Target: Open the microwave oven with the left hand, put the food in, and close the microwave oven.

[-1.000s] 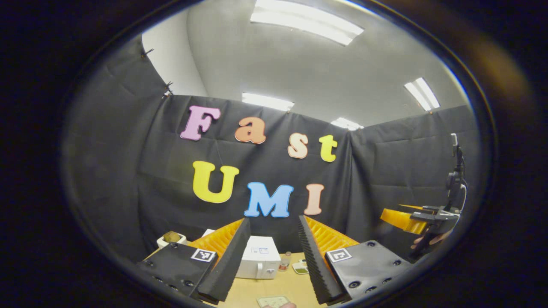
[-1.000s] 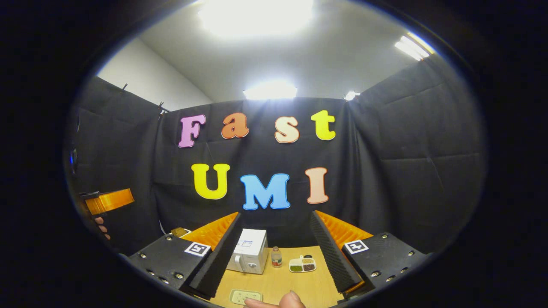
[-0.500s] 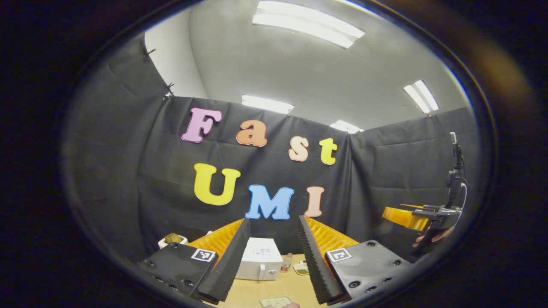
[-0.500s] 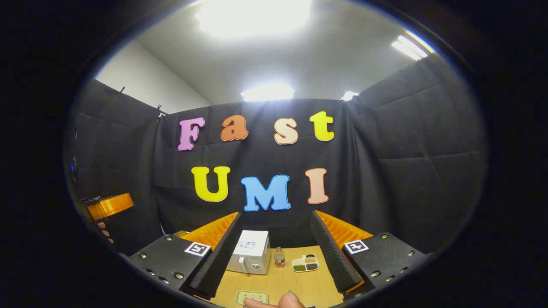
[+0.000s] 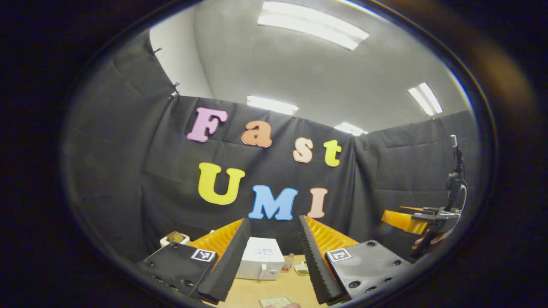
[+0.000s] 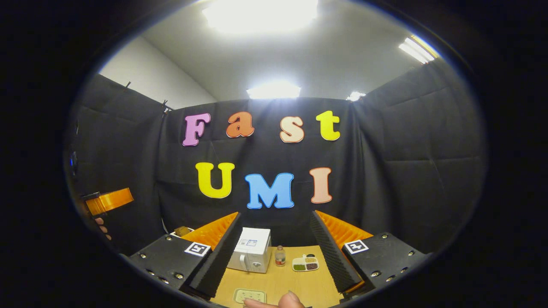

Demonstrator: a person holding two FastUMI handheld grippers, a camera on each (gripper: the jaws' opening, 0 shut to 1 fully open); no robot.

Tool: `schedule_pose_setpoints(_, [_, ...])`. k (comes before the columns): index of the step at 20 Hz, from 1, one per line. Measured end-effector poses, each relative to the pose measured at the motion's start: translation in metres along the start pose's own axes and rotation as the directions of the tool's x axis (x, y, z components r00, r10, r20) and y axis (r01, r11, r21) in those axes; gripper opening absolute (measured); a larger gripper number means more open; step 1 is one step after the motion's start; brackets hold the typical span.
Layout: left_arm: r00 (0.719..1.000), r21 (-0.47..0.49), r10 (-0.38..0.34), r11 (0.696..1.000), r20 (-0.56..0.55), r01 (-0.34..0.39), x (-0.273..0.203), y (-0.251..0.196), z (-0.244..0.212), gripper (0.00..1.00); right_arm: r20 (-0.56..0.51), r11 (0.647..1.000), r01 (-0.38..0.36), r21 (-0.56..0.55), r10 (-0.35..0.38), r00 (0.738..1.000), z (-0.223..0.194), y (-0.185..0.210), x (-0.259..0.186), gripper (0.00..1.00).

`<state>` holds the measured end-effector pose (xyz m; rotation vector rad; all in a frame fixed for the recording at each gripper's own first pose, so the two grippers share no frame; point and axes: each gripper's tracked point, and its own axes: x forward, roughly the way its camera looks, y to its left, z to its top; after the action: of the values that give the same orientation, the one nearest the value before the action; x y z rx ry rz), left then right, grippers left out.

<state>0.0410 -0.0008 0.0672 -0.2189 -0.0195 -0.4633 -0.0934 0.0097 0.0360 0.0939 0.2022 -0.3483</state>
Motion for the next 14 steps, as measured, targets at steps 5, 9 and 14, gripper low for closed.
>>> schedule_pose_setpoints(5, [1.000,0.010,0.007,1.000,-0.009,-0.007,0.003,-0.005,-0.004,0.81,-0.018,1.000,-0.003,0.011,0.003,1.000,-0.006,-0.005,0.002,0.98])
schedule_pose_setpoints(9, [1.000,0.011,0.004,1.000,-0.017,-0.004,0.009,-0.013,-0.009,0.79,-0.019,1.000,0.003,0.017,-0.003,1.000,-0.009,-0.013,0.005,0.98])
schedule_pose_setpoints(14, [1.000,0.015,-0.004,1.000,-0.024,0.004,0.019,-0.024,-0.015,0.74,-0.027,1.000,0.012,0.021,-0.012,1.000,-0.014,-0.023,0.009,0.98])
